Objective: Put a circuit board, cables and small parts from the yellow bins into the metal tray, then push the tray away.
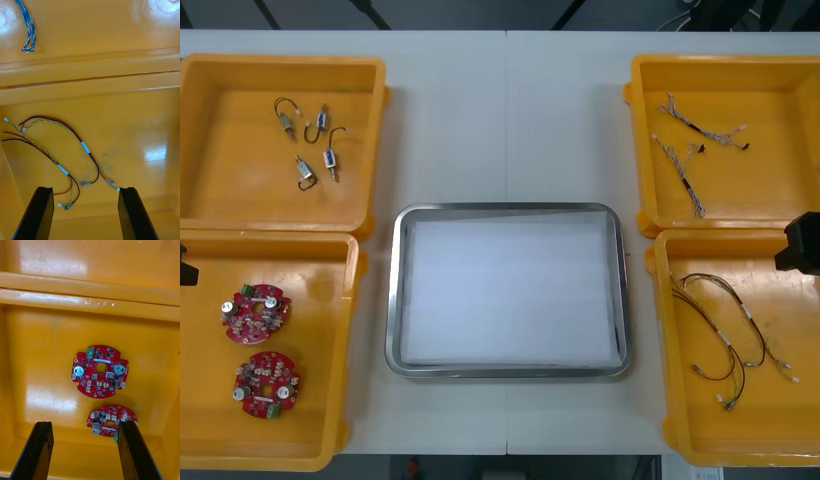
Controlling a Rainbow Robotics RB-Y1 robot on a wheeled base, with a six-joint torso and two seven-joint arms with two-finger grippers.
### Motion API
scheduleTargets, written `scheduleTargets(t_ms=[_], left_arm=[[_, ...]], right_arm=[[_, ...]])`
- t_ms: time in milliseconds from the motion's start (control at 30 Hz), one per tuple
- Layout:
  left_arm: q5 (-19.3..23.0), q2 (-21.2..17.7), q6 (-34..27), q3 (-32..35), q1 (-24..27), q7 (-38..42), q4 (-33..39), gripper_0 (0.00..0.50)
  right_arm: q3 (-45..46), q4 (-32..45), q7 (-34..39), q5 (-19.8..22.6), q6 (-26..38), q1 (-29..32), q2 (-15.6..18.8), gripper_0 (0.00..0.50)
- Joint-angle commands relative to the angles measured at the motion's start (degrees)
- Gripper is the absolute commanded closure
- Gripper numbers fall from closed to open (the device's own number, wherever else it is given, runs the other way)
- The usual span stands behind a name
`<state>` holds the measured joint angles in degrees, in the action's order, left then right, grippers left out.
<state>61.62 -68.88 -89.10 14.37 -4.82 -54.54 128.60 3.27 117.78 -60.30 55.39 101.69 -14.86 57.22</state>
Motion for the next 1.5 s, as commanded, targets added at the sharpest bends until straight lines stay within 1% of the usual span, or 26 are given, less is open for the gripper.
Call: scheduleTargets(t_ms=[33, 167, 233, 400, 533, 667, 800, 867, 933, 1067, 1200, 1333, 1500], left_arm=[[0.26, -2.40, 1.38, 1.19, -2.65, -4.35, 0.24, 0.000], [0.08, -2.49, 2.00, 1.19, -2.74, -4.79, -0.28, 0.000], [0.08, -2.49, 2.44, 1.19, -2.74, -5.22, -0.90, 0.000], [0.08, -2.49, 4.20, 1.10, -2.83, -6.54, -2.83, 0.000], [0.35, -2.49, 6.92, 1.10, -3.88, -10.23, -4.94, 0.000], [1.93, -2.40, 10.00, 0.49, -4.06, -14.28, -8.37, 0.000], [2.02, -2.49, 13.25, -1.27, -4.06, -15.42, -10.74, 0.000], [1.14, -2.49, 15.18, -2.68, -3.80, -15.86, -11.89, 0.000], [-0.09, -2.40, 15.89, -3.73, -3.44, -15.95, -11.97, 0.000], [-2.55, -2.40, 16.06, -5.93, -2.56, -15.95, -12.15, 0.000], [-3.43, -2.40, 17.20, -7.95, -2.13, -16.04, -12.85, 0.000], [-3.61, -2.49, 18.96, -11.03, -0.46, -16.65, -14.79, 0.000], [-4.05, -2.49, 20.19, -13.84, 1.48, -17.00, -16.90, 0.000]], right_arm=[[0.51, 0.61, -9.74, -0.11, -0.88, 2.11, 1.75, 0.000], [0.51, 0.52, -15.37, -0.99, -2.64, 4.13, 1.75, 0.000], [0.51, 0.61, -19.50, -1.34, -4.39, 5.89, 1.75, 0.000], [0.42, 0.52, -26.53, -1.42, -8.09, 9.06, 1.75, 0.000], [0.07, -1.41, -32.68, -0.72, -10.90, 10.55, 1.75, 0.000], [-2.04, -5.10, -36.90, -0.19, -14.15, 10.64, 1.75, 0.000], [-4.15, -7.47, -37.34, -0.46, -17.31, 10.64, 1.75, 0.000], [-5.90, -7.91, -37.34, -1.69, -19.16, 10.64, 1.75, 0.000], [-7.13, -7.83, -37.08, -2.83, -20.30, 10.64, 1.75, 0.000], [-9.07, -8.09, -36.64, -4.59, -22.15, 10.64, 1.75, 0.000], [-10.56, -9.50, -36.55, -4.68, -23.82, 10.55, 1.75, 0.000], [-12.23, -11.34, -36.55, -4.41, -26.63, 10.64, 1.75, 0.000], [-12.94, -11.69, -36.55, -5.12, -27.07, 10.55, 1.58, 0.000]])
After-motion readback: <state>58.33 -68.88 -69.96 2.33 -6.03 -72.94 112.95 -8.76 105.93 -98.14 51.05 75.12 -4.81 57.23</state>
